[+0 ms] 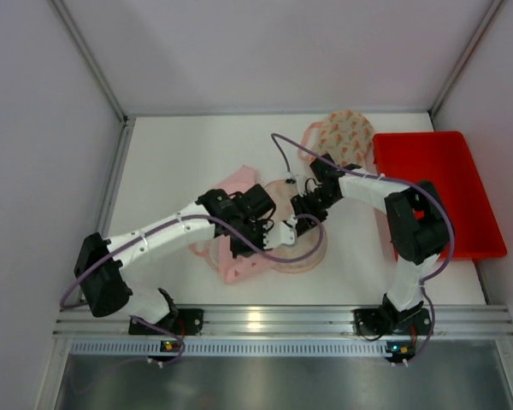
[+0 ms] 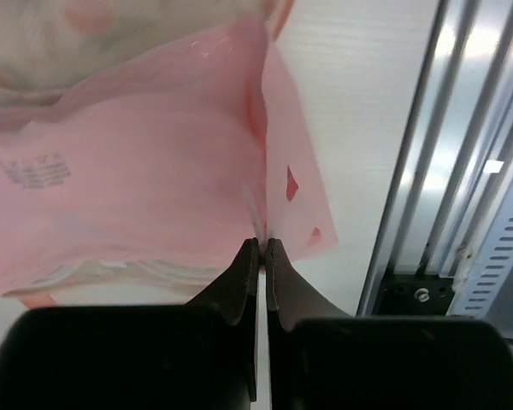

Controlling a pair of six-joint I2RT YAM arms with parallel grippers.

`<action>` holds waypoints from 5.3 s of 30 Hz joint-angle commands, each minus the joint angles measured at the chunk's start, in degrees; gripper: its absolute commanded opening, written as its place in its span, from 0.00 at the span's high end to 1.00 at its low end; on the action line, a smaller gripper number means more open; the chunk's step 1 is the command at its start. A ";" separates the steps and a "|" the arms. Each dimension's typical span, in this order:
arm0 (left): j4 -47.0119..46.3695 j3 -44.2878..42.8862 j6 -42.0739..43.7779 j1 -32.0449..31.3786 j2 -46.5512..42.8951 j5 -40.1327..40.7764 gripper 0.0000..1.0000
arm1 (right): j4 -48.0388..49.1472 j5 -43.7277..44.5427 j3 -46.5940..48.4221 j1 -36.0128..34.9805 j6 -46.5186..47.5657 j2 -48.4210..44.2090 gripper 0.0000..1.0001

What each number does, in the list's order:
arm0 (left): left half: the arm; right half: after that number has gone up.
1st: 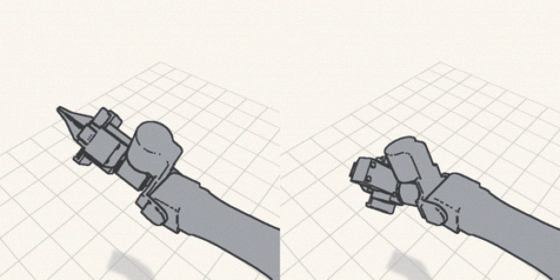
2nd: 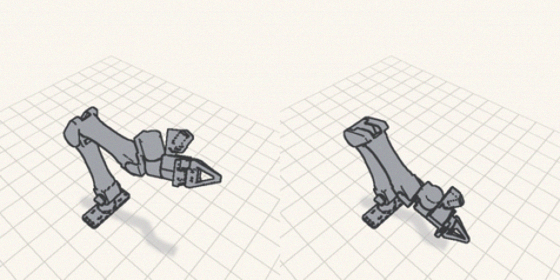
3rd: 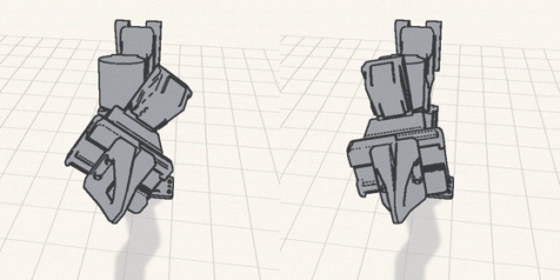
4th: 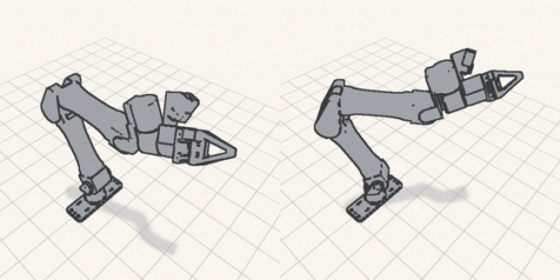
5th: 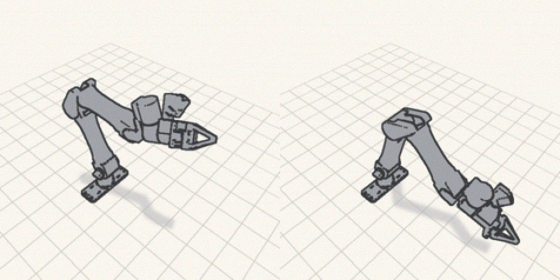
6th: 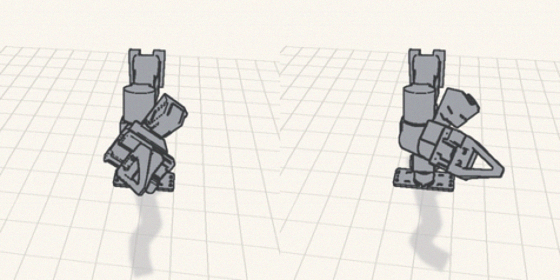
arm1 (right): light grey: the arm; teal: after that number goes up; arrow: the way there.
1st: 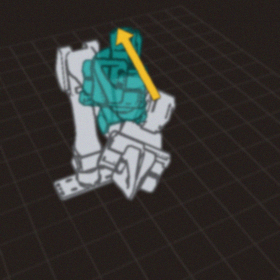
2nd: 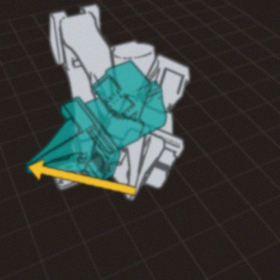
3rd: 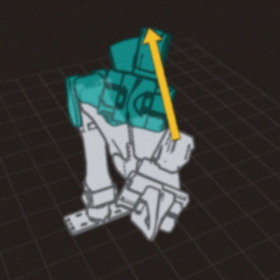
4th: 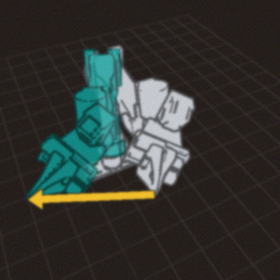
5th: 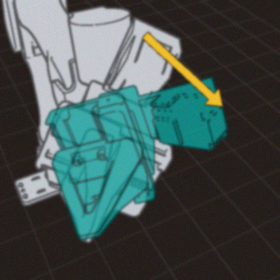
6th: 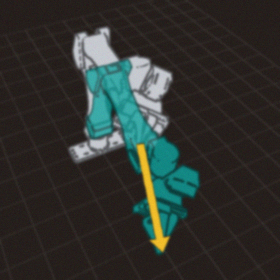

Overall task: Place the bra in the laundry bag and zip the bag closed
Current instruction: Adjust the bra in the laundry bag.

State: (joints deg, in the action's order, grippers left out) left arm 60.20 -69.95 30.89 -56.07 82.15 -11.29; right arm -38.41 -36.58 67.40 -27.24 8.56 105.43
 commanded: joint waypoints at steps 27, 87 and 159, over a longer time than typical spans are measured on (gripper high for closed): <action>-0.26 -9.69 18.24 22.68 3.31 -3.57 0.42 | 1.59 -0.16 -3.94 -1.58 -0.82 -1.45 0.64; -1.41 -12.44 10.52 32.47 1.77 -15.67 0.40 | -4.48 4.50 -2.01 -1.50 8.67 -3.29 0.64; -32.43 -4.05 12.25 51.77 22.44 -40.29 0.94 | 18.55 -11.93 44.22 3.60 -19.37 29.83 0.38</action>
State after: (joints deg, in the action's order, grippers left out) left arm 29.41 -74.85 30.92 -3.49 104.36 -49.91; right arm -18.15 -48.05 108.77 -22.87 -14.41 138.63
